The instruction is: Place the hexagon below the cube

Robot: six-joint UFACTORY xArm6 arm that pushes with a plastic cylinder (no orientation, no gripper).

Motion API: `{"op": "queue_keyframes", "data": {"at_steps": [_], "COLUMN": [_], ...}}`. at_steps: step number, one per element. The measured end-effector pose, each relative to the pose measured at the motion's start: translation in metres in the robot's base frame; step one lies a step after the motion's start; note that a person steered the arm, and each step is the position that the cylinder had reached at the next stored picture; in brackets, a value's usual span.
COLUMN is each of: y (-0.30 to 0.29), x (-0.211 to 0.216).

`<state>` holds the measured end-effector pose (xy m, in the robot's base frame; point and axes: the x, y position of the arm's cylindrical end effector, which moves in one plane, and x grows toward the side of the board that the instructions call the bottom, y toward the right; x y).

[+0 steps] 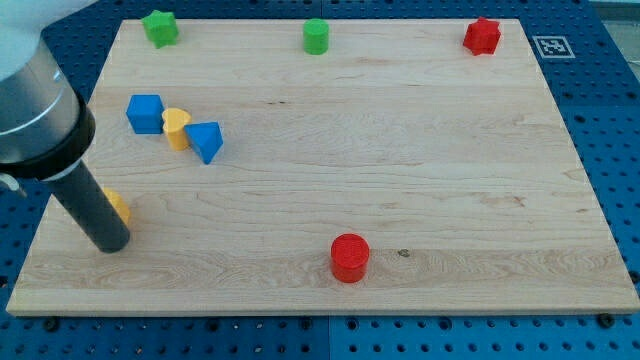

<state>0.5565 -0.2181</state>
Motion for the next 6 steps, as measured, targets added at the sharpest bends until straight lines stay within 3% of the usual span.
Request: {"op": "queue_keyframes", "data": {"at_steps": [2,6], "y": [-0.02,-0.02], "x": [-0.001,-0.07]}}
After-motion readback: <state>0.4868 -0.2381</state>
